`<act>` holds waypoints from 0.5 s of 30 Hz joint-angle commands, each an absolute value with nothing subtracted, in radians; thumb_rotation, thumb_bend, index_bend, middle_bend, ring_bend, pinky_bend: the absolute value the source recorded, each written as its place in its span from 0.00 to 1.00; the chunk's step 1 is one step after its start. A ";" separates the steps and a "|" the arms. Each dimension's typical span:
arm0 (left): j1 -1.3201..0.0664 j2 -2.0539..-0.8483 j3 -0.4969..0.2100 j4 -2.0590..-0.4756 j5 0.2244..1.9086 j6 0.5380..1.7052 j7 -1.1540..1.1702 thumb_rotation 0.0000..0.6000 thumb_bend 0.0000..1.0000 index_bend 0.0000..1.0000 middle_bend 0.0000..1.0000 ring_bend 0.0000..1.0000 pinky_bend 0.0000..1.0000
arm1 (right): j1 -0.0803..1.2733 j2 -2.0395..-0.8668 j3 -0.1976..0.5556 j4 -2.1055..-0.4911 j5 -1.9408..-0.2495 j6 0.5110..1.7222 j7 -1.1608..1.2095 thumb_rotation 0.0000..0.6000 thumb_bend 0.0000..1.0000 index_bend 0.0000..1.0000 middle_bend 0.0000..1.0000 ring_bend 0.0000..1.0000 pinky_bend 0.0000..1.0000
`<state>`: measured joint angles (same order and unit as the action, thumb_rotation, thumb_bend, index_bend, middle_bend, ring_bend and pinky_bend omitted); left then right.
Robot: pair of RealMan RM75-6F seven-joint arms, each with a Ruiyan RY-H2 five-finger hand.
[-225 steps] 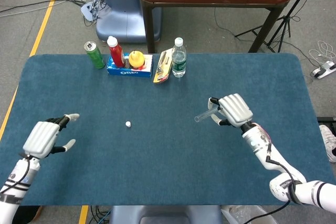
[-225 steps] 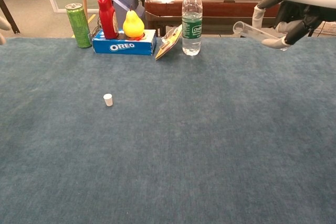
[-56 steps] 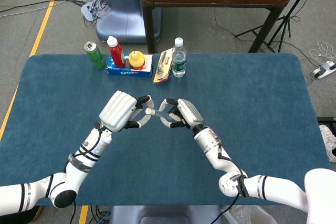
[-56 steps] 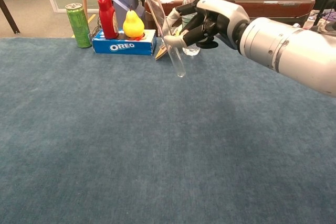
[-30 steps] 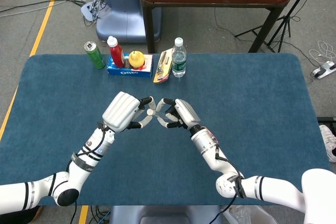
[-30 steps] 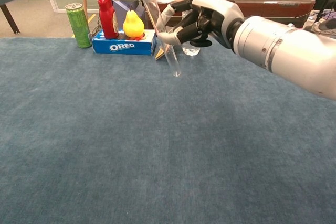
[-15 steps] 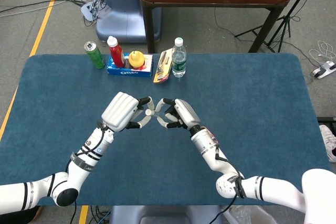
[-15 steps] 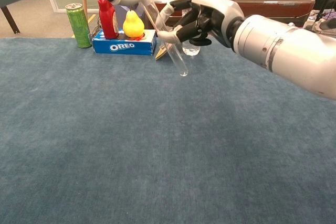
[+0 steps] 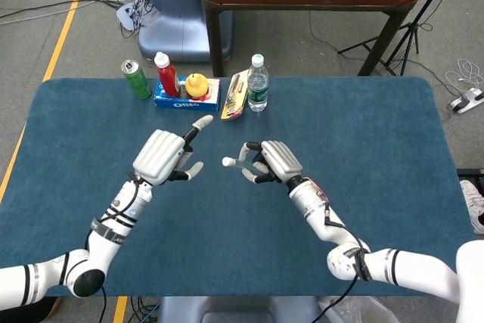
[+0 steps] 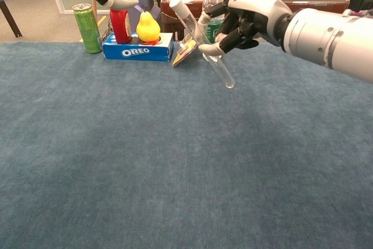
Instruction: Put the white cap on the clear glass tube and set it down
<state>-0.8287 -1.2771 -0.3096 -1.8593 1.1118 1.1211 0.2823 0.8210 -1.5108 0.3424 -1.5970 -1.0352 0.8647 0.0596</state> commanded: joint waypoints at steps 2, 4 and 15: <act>-0.805 -1.258 -0.294 -1.853 1.104 1.131 0.276 1.00 0.27 0.05 0.88 0.94 1.00 | 0.854 -1.427 0.289 -1.616 -0.952 0.787 -0.071 1.00 0.65 0.96 1.00 1.00 1.00; -0.795 -1.255 -0.287 -1.846 1.104 1.135 0.267 1.00 0.27 0.04 0.87 0.93 1.00 | 0.876 -1.416 0.262 -1.608 -0.912 0.760 -0.131 1.00 0.65 0.96 1.00 1.00 1.00; -0.756 -1.240 -0.260 -1.839 1.127 1.146 0.242 1.00 0.27 0.04 0.87 0.93 1.00 | 0.962 -1.528 0.191 -1.487 -0.754 0.751 -0.278 1.00 0.65 0.96 1.00 1.00 1.00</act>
